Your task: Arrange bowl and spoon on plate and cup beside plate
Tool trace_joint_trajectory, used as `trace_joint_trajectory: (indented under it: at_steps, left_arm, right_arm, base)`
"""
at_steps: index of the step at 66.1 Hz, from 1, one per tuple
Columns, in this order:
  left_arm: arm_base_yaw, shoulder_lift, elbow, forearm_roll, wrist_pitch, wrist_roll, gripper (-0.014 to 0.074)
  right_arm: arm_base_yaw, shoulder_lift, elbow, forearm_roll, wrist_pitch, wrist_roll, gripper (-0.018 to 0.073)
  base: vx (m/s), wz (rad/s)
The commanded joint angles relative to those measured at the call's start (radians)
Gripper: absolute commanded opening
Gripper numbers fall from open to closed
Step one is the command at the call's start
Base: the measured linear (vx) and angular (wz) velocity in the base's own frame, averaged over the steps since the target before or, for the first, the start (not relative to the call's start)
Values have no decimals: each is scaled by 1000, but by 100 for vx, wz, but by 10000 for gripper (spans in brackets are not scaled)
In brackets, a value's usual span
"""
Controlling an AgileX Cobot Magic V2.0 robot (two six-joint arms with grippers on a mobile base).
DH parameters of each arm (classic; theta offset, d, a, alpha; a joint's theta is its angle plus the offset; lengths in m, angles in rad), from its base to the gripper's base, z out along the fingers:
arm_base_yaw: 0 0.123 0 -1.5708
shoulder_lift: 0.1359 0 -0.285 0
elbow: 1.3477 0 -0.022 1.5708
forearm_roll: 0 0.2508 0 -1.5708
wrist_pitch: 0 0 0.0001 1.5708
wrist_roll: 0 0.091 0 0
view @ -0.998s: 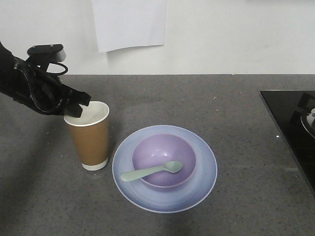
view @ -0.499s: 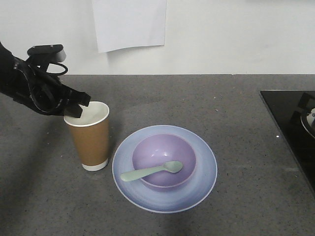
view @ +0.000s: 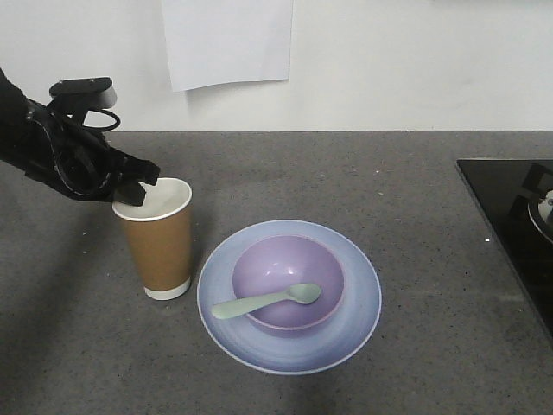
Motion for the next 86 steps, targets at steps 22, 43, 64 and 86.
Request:
trace_joint_trajectory:
  at_steps: [22, 43, 64, 86]
  left_arm:
    - [-4, -20, -16, -32, 22, -5, 139]
    - [-4, -90, -16, -32, -29, -5, 417]
    - [-4, -240, -16, -29, -56, 37, 453]
    - [-4, -400, -16, -28, -7, 74, 413]
  right_arm:
    - [-4, 4, -21, -1, -56, -2, -5]
    - [-4, 4, -21, -2, -58, -2, -5]
    - [-4, 4, -21, -6, -132, -2, -5]
    - [-4, 4, -21, -73, -299, -2, -5]
  base:
    - [0, 0]
    - [0, 0]
    - [0, 0]
    - [0, 0]
